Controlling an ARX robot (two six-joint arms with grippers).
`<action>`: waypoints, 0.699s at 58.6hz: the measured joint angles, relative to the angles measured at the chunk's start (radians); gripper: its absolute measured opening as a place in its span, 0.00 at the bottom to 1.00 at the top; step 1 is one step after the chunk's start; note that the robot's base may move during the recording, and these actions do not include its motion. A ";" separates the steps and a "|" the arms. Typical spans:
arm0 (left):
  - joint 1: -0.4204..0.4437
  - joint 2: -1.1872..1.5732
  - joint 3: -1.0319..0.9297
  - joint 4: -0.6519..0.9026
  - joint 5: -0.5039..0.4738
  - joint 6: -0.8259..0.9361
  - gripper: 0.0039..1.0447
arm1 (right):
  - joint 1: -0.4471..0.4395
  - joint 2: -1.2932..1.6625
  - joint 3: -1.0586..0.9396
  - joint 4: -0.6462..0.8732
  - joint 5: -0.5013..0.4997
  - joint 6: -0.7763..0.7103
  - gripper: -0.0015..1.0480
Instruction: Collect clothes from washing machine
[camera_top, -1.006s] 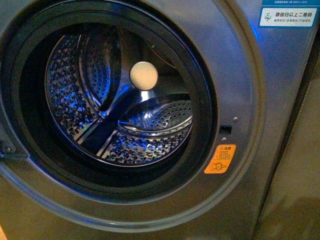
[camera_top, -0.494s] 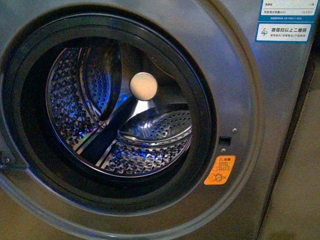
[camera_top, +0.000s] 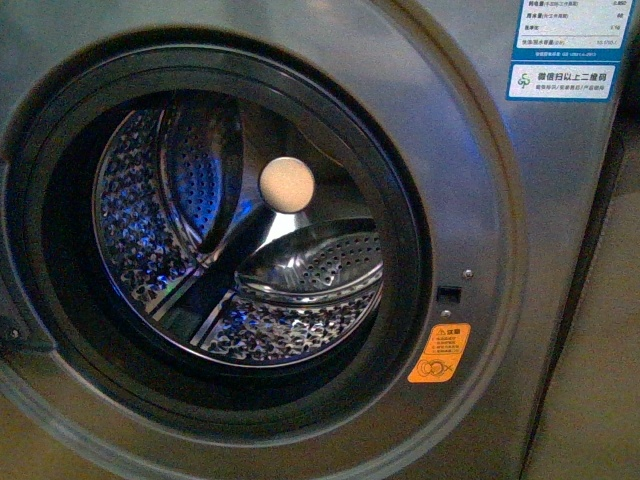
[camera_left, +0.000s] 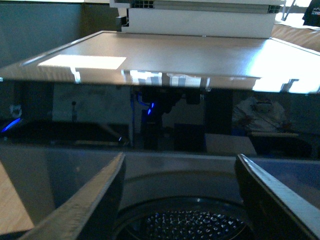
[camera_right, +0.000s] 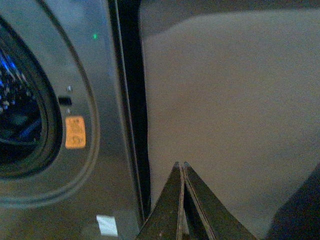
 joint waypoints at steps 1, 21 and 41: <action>0.005 -0.017 -0.029 0.014 0.005 0.000 0.60 | 0.000 -0.013 0.000 -0.018 0.000 0.000 0.02; 0.135 -0.354 -0.744 0.315 0.130 -0.001 0.07 | 0.000 -0.105 0.000 -0.091 0.000 0.000 0.02; 0.242 -0.538 -1.075 0.452 0.257 -0.003 0.03 | 0.000 -0.105 0.000 -0.092 0.000 0.000 0.02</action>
